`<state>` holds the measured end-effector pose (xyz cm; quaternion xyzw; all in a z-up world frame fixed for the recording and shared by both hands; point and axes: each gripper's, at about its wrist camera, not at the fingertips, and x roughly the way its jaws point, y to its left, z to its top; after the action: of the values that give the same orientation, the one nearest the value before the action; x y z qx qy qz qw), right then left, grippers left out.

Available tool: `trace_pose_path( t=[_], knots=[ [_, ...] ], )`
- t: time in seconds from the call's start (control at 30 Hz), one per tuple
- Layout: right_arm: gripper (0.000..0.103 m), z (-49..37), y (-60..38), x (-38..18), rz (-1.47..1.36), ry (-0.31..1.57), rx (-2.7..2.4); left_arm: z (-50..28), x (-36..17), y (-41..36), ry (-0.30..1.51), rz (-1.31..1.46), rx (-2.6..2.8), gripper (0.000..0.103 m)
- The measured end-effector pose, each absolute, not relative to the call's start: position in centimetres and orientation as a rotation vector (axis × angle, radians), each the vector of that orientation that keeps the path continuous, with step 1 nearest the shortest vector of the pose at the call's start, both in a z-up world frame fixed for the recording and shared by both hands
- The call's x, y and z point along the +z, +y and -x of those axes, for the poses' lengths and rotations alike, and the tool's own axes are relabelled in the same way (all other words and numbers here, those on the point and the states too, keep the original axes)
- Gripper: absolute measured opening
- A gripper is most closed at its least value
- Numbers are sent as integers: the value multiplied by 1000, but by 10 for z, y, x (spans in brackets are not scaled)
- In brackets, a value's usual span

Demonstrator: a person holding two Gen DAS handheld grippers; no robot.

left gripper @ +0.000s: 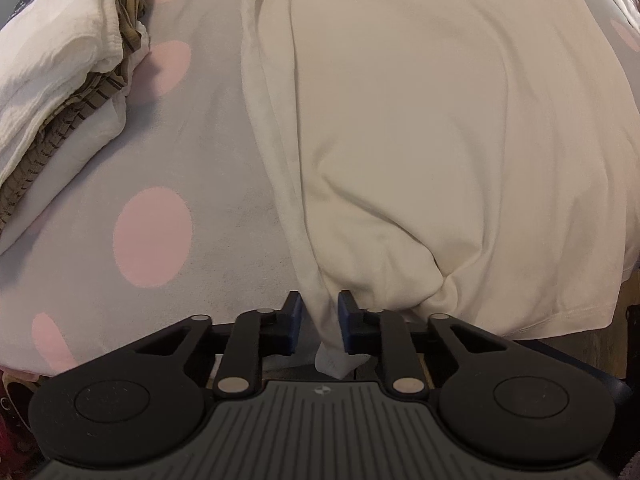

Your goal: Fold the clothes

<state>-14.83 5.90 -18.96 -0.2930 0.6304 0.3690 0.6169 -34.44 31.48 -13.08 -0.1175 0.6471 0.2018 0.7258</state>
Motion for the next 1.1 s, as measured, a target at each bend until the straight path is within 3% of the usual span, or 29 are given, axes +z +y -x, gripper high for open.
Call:
trace_pose_path(
  t=[0.2,0.43,0.8,0.9,1.1],
  knots=[
    [3,150,55,-178,670,1445,855,343,-124,314,1425,238,432,1],
    [3,136,47,-134,681,1423,826,345,-92,324,1400,283,402,0],
    [1,109,0,-14,749,1251,771,353,-21,328,1318,372,291,0],
    [1,111,-20,-11,792,1272,767,362,-13,327,1328,391,260,0],
    [1,127,-13,-61,874,1394,777,383,-55,316,1482,373,261,0]
  ],
)
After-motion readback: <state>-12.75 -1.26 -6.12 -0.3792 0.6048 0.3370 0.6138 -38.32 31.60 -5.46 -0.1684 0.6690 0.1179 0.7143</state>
